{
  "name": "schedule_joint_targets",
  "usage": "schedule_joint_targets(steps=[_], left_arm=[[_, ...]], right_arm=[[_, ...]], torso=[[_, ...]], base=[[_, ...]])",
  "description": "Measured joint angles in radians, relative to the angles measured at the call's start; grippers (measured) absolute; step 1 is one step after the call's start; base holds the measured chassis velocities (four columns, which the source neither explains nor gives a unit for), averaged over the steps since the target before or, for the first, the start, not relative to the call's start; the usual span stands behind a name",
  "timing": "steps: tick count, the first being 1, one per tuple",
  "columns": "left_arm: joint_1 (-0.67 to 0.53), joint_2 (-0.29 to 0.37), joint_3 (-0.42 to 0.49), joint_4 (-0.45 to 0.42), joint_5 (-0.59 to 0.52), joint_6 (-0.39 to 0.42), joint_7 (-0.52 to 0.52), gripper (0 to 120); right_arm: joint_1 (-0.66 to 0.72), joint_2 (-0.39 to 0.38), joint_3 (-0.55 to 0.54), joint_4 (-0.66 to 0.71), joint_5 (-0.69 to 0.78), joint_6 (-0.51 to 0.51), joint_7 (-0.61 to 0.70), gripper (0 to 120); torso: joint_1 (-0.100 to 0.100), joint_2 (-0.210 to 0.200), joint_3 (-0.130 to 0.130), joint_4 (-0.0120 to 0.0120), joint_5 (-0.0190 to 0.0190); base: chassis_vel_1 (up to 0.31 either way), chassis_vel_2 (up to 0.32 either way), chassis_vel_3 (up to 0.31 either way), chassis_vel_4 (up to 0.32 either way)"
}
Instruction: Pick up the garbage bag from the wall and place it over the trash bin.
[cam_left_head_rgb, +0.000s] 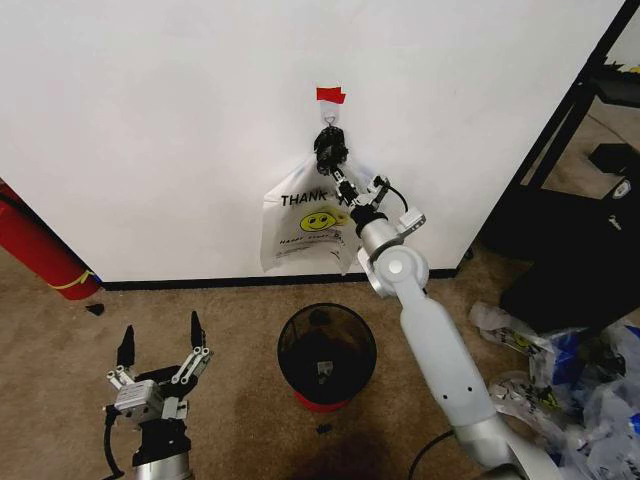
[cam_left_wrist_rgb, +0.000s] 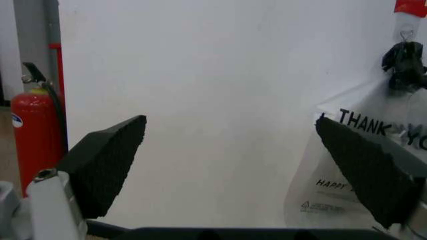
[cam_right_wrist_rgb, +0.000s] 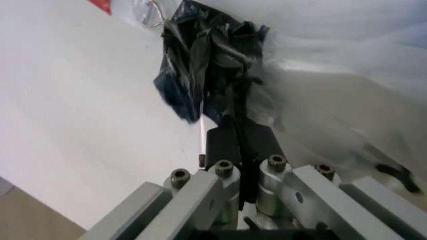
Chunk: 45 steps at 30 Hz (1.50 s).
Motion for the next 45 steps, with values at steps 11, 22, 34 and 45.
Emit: schedule_joint_targets(steps=[11, 22, 34, 45], left_arm=[[-0.008, 0.003, 0.013, 0.012, -0.004, -0.001, 0.0, 100], [-0.019, 0.019, 0.021, 0.021, -0.014, -0.001, 0.001, 100], [-0.032, 0.036, 0.023, 0.033, -0.035, -0.002, 0.002, 100], [-0.057, 0.049, 0.037, 0.062, -0.048, -0.001, 0.004, 100]], right_arm=[[-0.198, -0.031, 0.018, 0.18, -0.045, -0.006, 0.0, 0], [-0.347, -0.062, 0.055, 0.313, -0.099, -0.012, -0.016, 0], [-0.494, -0.093, 0.074, 0.403, -0.213, 0.015, -0.061, 0], [-0.672, -0.132, 0.092, 0.476, -0.355, 0.086, -0.121, 0]], torso=[[0.0, 0.0, 0.0, -0.0001, 0.0001], [0.0, 0.0, 0.0, -0.0001, 0.0], [0.0, 0.0, 0.0, 0.0001, 0.0], [0.0, 0.0, 0.0, -0.0001, 0.0]], base=[[0.0, 0.0, 0.0, 0.0], [0.0, 0.0, 0.0, 0.0], [0.0, 0.0, 0.0, 0.0], [0.0, 0.0, 0.0, 0.0]])
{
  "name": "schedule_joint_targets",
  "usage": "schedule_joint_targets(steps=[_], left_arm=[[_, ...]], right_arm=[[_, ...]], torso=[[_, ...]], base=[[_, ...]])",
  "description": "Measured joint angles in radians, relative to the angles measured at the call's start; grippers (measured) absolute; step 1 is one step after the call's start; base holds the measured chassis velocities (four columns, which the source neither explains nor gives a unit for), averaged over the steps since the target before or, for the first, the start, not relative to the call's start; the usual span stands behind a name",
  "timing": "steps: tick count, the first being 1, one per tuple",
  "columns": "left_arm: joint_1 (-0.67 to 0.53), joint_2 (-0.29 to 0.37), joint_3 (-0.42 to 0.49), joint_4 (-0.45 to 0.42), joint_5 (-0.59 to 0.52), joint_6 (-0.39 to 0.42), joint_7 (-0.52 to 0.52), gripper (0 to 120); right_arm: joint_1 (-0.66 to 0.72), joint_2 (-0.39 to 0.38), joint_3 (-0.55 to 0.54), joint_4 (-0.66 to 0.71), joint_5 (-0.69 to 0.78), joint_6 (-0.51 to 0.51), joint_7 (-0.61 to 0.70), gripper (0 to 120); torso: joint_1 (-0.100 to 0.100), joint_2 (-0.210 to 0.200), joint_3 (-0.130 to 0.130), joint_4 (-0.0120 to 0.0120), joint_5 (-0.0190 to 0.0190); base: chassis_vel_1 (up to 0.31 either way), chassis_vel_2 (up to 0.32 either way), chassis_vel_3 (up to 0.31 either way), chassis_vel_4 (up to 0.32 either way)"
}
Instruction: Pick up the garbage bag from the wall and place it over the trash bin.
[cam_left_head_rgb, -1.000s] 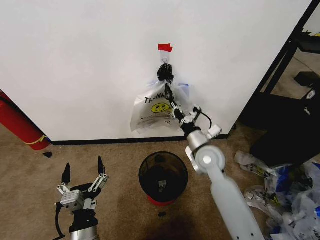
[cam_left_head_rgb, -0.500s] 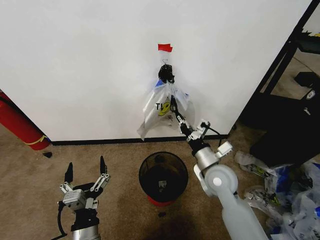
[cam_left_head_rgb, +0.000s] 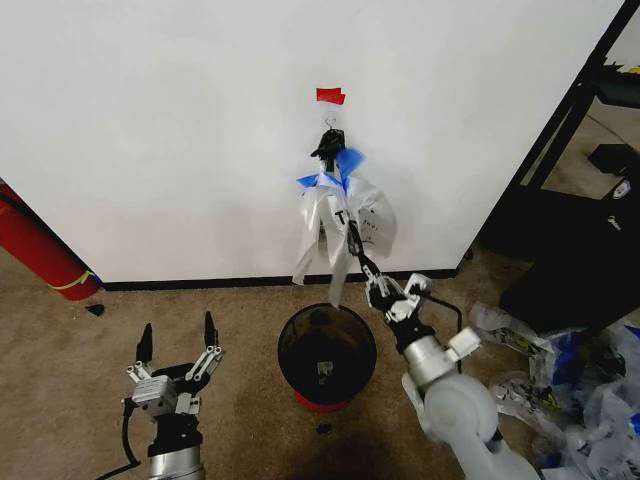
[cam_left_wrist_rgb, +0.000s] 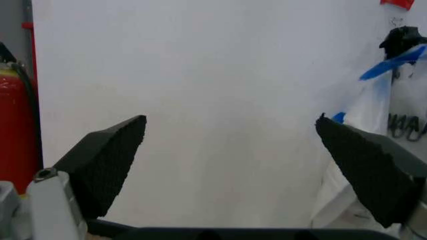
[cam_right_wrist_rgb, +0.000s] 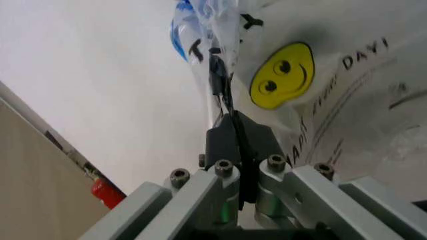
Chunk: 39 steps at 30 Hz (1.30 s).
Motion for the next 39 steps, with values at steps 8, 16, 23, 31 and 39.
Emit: schedule_joint_targets(steps=[8, 16, 23, 31, 39], left_arm=[[-0.004, 0.019, 0.002, 0.007, -0.013, 0.0, 0.001, 100], [-0.006, 0.033, -0.004, 0.009, -0.033, -0.001, 0.001, 100], [-0.005, 0.035, -0.005, 0.011, -0.039, -0.005, 0.001, 100], [-0.009, 0.046, -0.006, 0.014, -0.046, -0.007, 0.002, 100], [-0.011, 0.05, -0.006, 0.017, -0.052, -0.007, 0.002, 100]], right_arm=[[-0.11, 0.012, 0.003, 0.041, -0.097, 0.065, -0.044, 0], [-0.203, 0.005, 0.014, 0.051, -0.201, 0.156, -0.104, 0], [-0.274, 0.011, 0.022, 0.06, -0.239, 0.212, -0.137, 0], [-0.357, 0.023, 0.036, 0.055, -0.282, 0.288, -0.186, 0], [-0.419, 0.034, 0.06, 0.041, -0.303, 0.377, -0.237, 0]], torso=[[0.0, 0.0, 0.0, 0.0001, 0.0], [0.0, 0.0, 0.0, 0.0, -0.0001], [0.0, 0.0, 0.0, 0.0001, -0.0001], [0.0, 0.0, 0.0, 0.0, -0.0002], [0.0, 0.0, 0.0, 0.0001, -0.0001]], base=[[0.0, 0.0, 0.0, 0.0], [0.0, 0.0, 0.0, 0.0], [0.0, 0.0, 0.0, 0.0], [0.0, 0.0, 0.0, 0.0], [0.0, 0.0, 0.0, 0.0]])
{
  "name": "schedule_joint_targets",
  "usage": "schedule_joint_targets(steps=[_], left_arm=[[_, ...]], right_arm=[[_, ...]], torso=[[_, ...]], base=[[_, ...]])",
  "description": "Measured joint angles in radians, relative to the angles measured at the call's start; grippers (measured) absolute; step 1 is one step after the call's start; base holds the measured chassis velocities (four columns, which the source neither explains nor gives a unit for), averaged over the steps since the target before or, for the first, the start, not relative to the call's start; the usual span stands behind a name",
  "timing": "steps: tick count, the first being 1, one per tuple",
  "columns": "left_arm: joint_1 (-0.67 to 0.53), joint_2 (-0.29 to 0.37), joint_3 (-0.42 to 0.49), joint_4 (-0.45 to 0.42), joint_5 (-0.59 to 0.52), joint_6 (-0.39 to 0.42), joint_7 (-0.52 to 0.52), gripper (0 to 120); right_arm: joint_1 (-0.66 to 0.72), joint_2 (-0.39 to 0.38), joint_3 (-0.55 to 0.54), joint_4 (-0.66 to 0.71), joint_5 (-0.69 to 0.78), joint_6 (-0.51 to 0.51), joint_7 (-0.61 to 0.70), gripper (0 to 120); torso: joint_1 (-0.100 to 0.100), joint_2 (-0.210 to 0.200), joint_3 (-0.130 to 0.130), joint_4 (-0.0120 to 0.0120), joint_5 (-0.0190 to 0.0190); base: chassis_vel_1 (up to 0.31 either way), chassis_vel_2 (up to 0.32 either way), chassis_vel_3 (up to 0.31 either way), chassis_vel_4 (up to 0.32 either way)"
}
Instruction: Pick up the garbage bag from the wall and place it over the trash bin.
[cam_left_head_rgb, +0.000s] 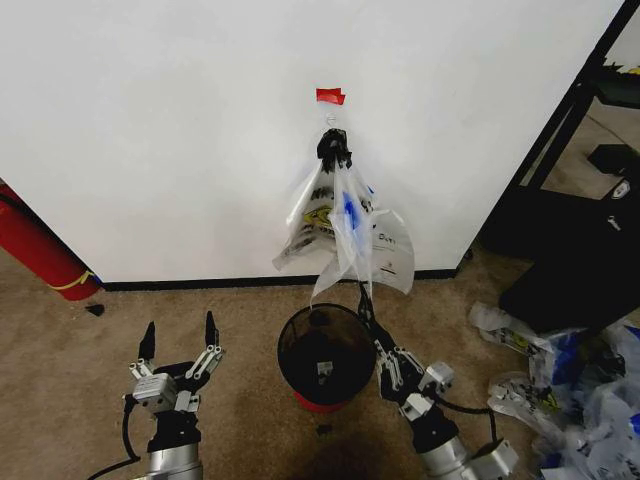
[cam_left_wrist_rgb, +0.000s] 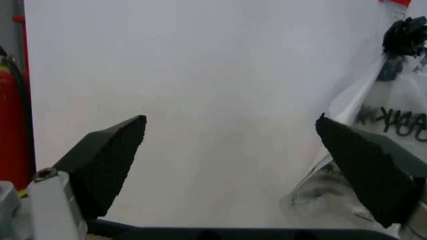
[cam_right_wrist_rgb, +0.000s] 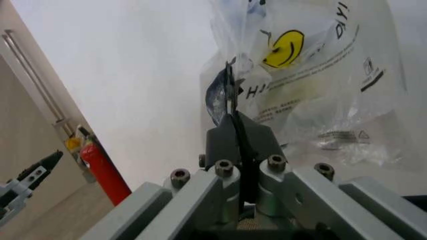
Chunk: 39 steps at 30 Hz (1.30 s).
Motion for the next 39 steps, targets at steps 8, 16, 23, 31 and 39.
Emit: schedule_joint_targets(steps=[8, 16, 23, 31, 39], left_arm=[[0.007, -0.012, -0.004, 0.004, -0.001, -0.008, 0.0, 100], [0.011, -0.021, -0.01, 0.002, 0.002, -0.013, 0.0, 100], [0.013, -0.03, -0.009, 0.002, 0.004, -0.016, 0.0, 100], [0.016, -0.033, -0.009, 0.004, 0.005, -0.019, 0.0, 100], [0.019, -0.035, -0.004, 0.005, 0.007, -0.02, 0.0, 100]], right_arm=[[-0.047, 0.014, 0.003, -0.024, 0.004, 0.088, -0.042, 0], [-0.076, 0.013, -0.001, -0.049, -0.004, 0.16, -0.06, 0], [-0.098, 0.009, 0.012, -0.073, -0.02, 0.229, -0.06, 0], [-0.123, 0.024, 0.024, -0.103, -0.072, 0.312, -0.06, 0], [-0.136, 0.018, 0.034, -0.127, -0.103, 0.366, -0.049, 0]], torso=[[0.0, 0.0, 0.0, 0.0, 0.0], [0.0, 0.0, 0.0, 0.0, 0.0], [0.0, 0.0, 0.0, 0.0, 0.0001], [0.0, 0.0, 0.0, -0.0001, 0.0], [0.0, 0.0, 0.0, 0.0, 0.0001]], base=[[0.0, 0.0, 0.0, 0.0], [0.0, 0.0, 0.0, 0.0], [0.0, 0.0, 0.0, 0.0], [0.0, 0.0, 0.0, 0.0], [0.0, 0.0, 0.0, 0.0]])
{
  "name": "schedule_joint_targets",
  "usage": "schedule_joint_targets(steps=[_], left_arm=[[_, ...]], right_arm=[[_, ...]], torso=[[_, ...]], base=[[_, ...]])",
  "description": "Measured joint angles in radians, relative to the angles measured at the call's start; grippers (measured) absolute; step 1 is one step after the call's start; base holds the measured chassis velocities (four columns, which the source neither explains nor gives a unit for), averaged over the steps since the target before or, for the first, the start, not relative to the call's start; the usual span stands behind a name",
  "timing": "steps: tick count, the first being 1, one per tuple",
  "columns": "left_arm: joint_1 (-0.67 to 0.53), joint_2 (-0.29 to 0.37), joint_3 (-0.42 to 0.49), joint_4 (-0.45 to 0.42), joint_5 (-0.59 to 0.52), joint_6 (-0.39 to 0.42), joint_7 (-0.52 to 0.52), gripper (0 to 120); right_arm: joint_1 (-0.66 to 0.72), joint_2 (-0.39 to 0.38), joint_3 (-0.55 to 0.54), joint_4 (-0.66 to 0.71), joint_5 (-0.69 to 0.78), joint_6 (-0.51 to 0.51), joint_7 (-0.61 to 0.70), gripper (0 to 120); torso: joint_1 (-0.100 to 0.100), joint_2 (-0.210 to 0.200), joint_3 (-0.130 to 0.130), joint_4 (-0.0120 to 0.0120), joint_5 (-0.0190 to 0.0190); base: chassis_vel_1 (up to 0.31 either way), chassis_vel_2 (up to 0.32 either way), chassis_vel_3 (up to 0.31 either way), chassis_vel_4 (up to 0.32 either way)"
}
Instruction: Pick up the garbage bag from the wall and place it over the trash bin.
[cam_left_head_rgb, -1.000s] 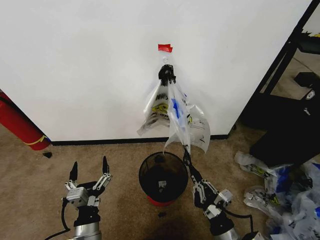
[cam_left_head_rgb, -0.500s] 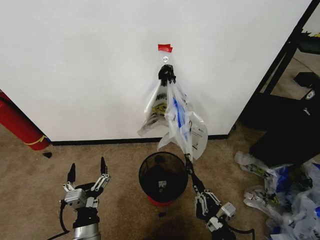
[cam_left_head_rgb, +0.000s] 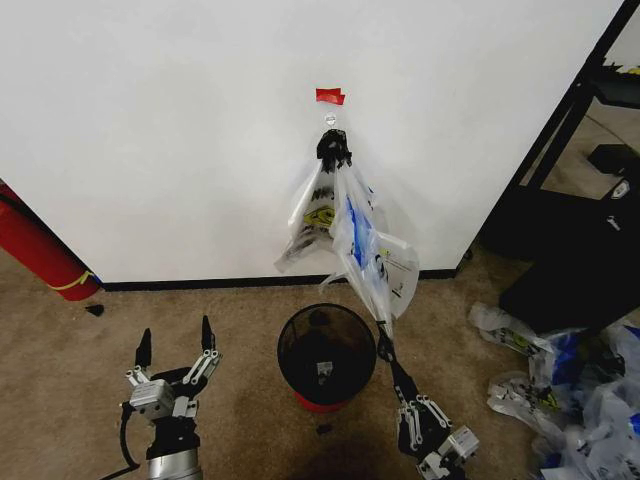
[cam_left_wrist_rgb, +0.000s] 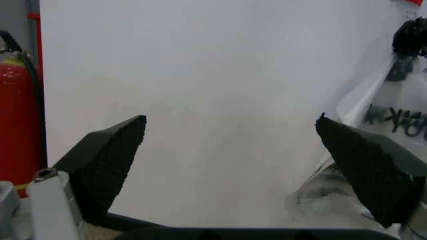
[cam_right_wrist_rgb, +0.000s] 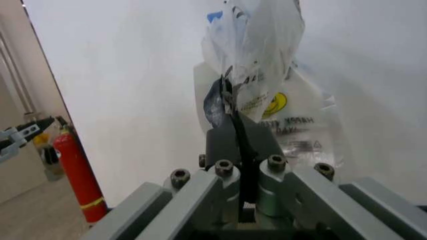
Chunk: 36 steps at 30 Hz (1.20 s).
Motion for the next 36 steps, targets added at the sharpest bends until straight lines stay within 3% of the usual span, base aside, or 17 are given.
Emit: schedule_joint_targets(steps=[18, 27, 36], left_arm=[[0.003, -0.004, 0.002, 0.003, 0.002, -0.003, 0.0, 99], [0.001, -0.004, 0.01, 0.007, 0.003, -0.003, 0.001, 99], [-0.014, 0.04, 0.025, -0.016, 0.002, 0.027, 0.002, 99]], right_arm=[[-0.035, 0.008, 0.034, -0.032, -0.05, 0.123, 0.0, 0], [-0.03, 0.011, 0.034, -0.039, -0.066, 0.127, 0.01, 0], [0.049, 0.009, 0.01, 0.016, -0.078, -0.02, 0.125, 0]], torso=[[0.0, 0.0, 0.0, 0.0, 0.0], [0.0, 0.0, 0.0, 0.0, 0.0], [0.0, 0.0, 0.0, 0.0, -0.0001]], base=[[0.0, 0.0, 0.0, 0.0], [0.0, 0.0, 0.0, 0.0], [0.0, 0.0, 0.0, 0.0]])
